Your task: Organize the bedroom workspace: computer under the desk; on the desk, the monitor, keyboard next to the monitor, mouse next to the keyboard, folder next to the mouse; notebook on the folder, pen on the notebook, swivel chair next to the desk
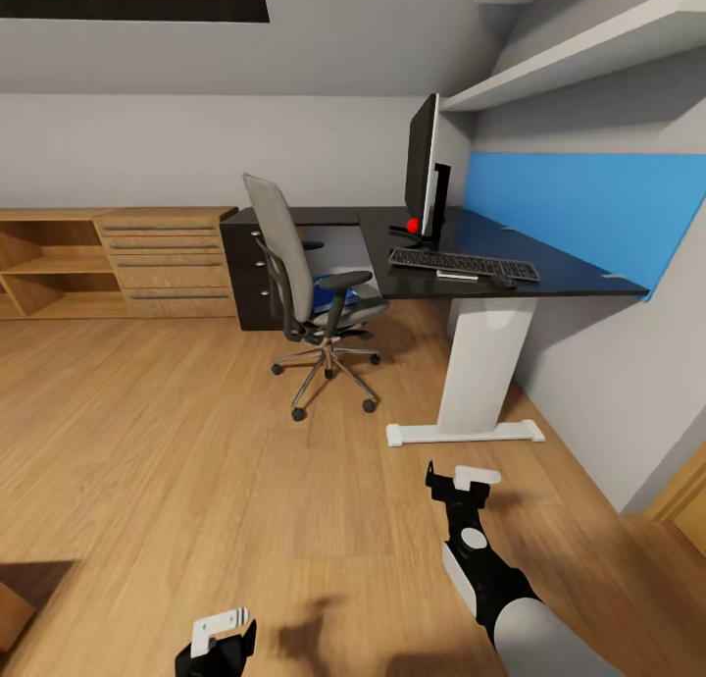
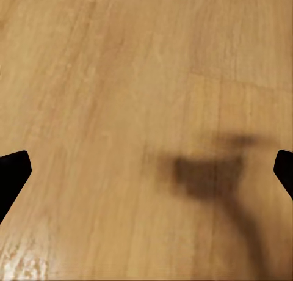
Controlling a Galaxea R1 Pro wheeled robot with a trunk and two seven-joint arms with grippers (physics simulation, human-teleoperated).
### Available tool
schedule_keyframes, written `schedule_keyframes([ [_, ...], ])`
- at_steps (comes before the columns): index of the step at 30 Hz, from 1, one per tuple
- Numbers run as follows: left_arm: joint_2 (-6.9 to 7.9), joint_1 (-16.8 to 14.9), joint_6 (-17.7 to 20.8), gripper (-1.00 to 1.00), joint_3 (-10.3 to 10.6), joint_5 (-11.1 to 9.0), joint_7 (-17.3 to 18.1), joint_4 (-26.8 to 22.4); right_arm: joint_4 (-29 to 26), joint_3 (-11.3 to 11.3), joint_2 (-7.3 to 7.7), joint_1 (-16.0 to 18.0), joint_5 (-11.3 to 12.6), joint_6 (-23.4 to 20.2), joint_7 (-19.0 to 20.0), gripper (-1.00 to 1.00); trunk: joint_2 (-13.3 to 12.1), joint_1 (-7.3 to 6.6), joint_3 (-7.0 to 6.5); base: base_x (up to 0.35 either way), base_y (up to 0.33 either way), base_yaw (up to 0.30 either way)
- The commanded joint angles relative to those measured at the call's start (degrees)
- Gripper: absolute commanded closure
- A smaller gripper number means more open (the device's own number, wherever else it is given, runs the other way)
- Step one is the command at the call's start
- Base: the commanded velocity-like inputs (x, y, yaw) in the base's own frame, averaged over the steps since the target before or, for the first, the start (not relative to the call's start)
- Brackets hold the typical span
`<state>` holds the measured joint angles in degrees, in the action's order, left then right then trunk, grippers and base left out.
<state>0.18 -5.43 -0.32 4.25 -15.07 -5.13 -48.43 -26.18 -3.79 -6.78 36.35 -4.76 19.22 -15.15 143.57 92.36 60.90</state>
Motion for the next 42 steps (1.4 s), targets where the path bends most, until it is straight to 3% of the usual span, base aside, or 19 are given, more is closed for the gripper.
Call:
schedule_keyframes([
  [1, 0.05, -0.02, -0.03, -1.00, 0.24, -0.44, -0.41, 0.06, 0.07, -0.38, -0.07, 0.04, -0.52, 0.17, -0.03, -1.00, 0.02, -0.01, 0.05, 0.000, 0.000, 0.000],
  [14, 0.08, -0.02, -0.03, -1.00, 0.23, -0.40, -0.41, 0.52, 0.16, -0.37, -0.57, 0.04, -0.16, 2.29, 0.95, -1.00, 0.02, -0.01, 0.05, 0.044, 0.065, 0.000],
  [42, 0.06, -0.02, -0.03, -1.00, 0.25, -0.40, -0.41, 0.87, 0.39, -0.49, -1.13, 0.04, 0.69, 2.39, 0.41, -1.00, 0.02, -0.01, 0.05, 0.187, 0.204, 0.000],
])
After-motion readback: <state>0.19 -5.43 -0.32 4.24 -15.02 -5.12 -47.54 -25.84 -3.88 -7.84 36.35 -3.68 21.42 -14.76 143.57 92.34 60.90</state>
